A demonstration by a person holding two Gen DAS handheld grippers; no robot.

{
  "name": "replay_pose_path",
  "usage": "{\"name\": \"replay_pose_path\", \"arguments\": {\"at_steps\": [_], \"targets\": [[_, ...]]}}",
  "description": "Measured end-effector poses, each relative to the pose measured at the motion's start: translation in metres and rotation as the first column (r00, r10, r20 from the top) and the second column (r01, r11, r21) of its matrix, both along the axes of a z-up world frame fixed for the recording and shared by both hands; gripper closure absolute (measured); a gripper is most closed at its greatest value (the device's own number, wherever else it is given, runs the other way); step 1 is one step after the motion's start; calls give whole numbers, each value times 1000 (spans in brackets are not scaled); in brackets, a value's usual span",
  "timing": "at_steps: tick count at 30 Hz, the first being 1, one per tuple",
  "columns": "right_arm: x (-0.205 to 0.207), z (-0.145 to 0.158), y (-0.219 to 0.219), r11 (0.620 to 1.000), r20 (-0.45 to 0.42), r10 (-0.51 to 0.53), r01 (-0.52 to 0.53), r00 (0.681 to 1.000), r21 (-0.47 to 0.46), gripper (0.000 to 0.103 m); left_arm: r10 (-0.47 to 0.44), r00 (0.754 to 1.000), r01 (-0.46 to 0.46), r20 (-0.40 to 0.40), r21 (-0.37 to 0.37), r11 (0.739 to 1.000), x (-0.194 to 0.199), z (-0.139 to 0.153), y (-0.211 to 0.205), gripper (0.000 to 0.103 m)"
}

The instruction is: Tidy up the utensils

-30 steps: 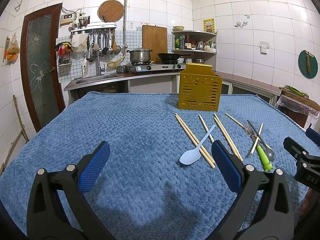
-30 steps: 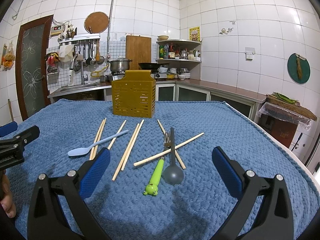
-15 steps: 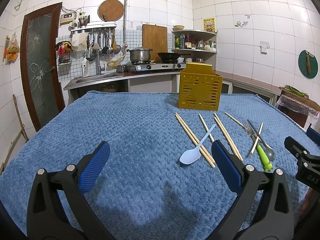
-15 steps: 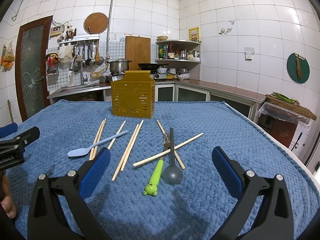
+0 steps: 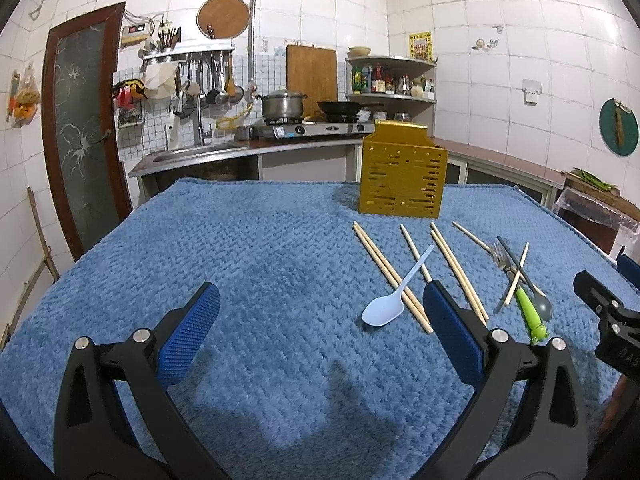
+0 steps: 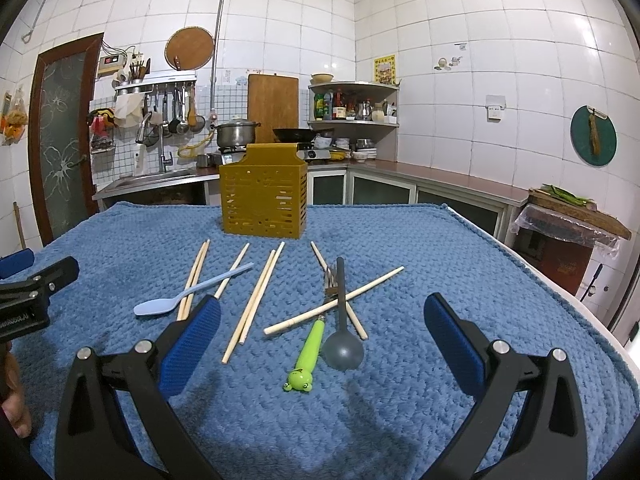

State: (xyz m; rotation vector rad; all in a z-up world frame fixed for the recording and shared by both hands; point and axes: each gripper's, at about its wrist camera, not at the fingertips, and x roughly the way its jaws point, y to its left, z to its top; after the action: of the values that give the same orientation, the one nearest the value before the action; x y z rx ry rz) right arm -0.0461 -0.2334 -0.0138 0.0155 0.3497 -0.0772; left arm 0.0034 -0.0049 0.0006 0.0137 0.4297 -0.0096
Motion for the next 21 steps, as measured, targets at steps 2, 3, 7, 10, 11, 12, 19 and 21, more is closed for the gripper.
{"name": "replay_pose_path", "arguments": {"at_steps": [2, 3, 7, 10, 11, 12, 19, 21], "targets": [[3, 2, 1, 1000, -30, 21, -21, 999, 2, 4, 7, 1000, -7, -21, -5, 1000, 4, 4, 1, 5], [5, 5, 1, 999, -41, 35, -35, 999, 5, 4, 8, 1000, -8, -29, -16, 1000, 6, 8, 3, 5], [13, 22, 2, 999, -29, 50, -50, 998, -12, 4, 23, 998, -28, -65, -66, 997, 17, 25, 8, 5], [24, 35, 0, 997, -42, 72, -72, 996, 4, 4, 28, 996, -34, -88, -62, 998, 26, 35, 6, 5], [29, 39, -1, 997, -54, 79, -79, 995, 10, 4, 34, 995, -39, -94, -56, 998, 29, 38, 5, 5], [33, 40, -2, 997, -61, 80, -80, 995, 9, 4, 33, 994, -38, -103, -52, 998, 33, 41, 5, 5], [71, 48, -7, 998, -114, 63, -65, 991, -13, 4, 17, 984, -30, -175, -70, 997, 71, 48, 7, 5], [85, 47, -11, 998, -143, 67, -66, 988, 8, 4, 20, 983, -32, -183, -62, 998, 83, 46, 5, 5]]}}
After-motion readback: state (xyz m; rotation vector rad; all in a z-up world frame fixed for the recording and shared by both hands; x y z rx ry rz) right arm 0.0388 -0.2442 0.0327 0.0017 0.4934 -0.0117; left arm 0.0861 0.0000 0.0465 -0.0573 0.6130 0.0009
